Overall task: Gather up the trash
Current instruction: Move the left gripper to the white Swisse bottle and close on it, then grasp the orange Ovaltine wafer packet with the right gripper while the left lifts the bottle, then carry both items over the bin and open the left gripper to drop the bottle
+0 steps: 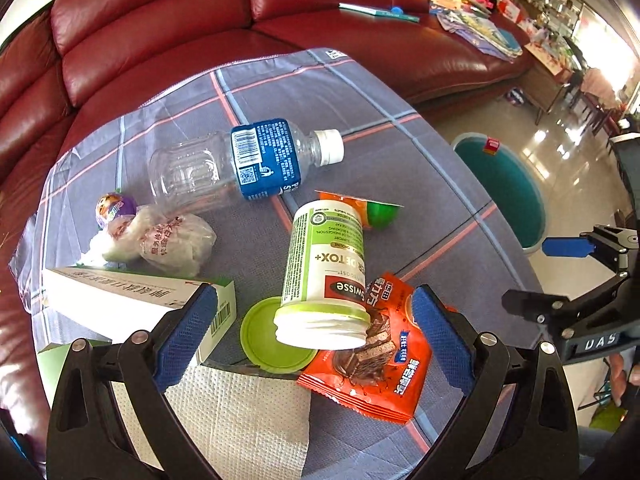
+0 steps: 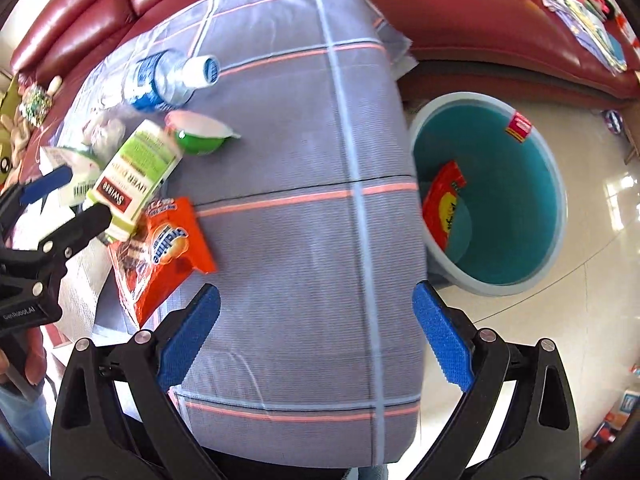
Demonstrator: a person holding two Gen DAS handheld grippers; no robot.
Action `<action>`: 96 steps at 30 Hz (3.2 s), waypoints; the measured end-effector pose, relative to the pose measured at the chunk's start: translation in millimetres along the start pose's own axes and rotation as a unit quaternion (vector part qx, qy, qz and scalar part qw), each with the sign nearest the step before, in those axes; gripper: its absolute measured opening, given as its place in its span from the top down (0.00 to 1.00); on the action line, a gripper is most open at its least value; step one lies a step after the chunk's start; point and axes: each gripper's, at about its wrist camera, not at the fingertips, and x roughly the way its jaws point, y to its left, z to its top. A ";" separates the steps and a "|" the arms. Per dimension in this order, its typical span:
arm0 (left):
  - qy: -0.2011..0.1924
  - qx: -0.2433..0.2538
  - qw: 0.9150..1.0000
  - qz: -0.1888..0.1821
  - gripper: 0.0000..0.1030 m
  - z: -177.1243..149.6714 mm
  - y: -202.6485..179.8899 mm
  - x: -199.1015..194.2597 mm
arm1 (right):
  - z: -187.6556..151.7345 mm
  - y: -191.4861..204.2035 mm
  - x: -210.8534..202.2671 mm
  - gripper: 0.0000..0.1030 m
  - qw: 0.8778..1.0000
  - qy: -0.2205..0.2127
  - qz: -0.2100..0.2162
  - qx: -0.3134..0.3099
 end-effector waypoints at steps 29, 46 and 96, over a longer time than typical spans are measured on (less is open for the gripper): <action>-0.041 -0.041 0.998 -0.035 0.51 -3.8 22.1 -27.8 | 5.9 58.2 29.6 0.10 0.998 0.006 0.040 -0.047; -0.052 -0.072 0.995 -0.046 0.51 -21.2 31.8 -42.6 | 8.1 71.6 27.6 0.80 0.995 -0.016 0.067 -0.066; 0.007 0.114 0.988 -0.108 0.51 100.9 -231.0 60.3 | 5.0 -249.3 -73.5 0.79 0.974 -0.156 -0.017 0.165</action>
